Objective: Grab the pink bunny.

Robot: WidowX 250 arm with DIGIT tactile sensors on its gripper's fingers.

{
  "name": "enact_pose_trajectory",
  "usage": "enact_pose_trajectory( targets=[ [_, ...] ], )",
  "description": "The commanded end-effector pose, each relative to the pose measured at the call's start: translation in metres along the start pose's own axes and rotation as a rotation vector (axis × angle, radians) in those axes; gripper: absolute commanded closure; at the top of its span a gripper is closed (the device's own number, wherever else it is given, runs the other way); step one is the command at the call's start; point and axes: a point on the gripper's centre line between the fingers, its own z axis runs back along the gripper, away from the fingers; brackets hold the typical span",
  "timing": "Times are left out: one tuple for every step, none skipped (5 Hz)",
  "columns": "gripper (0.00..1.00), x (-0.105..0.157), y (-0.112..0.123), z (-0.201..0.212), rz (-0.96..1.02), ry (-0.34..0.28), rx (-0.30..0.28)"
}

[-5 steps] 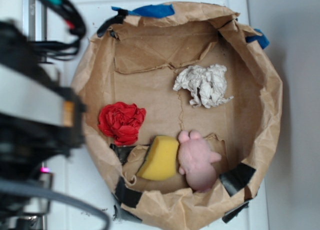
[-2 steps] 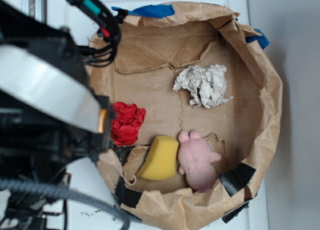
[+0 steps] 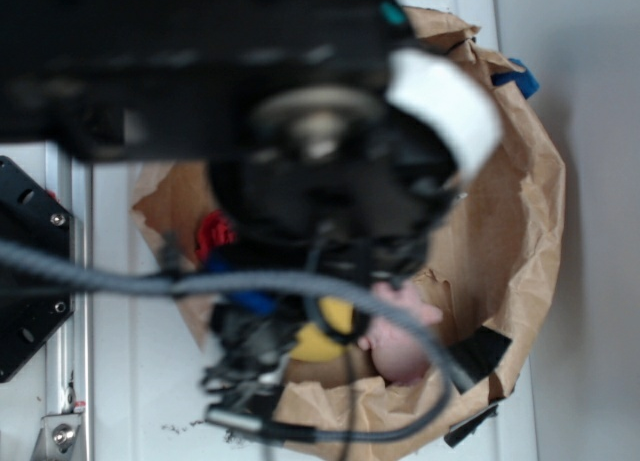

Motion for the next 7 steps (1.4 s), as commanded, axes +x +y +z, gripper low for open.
enact_pose_trajectory(
  targets=[
    [0.0, 0.064, 0.05, -0.014, -0.221, -0.086, 0.031],
    [0.0, 0.089, 0.076, -0.036, -0.283, -0.093, 0.039],
    [0.0, 0.089, 0.078, -0.041, -0.445, -0.137, 0.029],
    [0.0, 0.067, 0.06, -0.027, -0.654, -0.151, 0.01],
    [0.0, 0.053, 0.054, -0.021, -0.715, -0.159, 0.049],
    [0.0, 0.054, 0.053, -0.032, -0.748, -0.143, 0.066],
    [0.0, 0.059, 0.046, -0.06, -0.821, -0.171, 0.143]
  ],
)
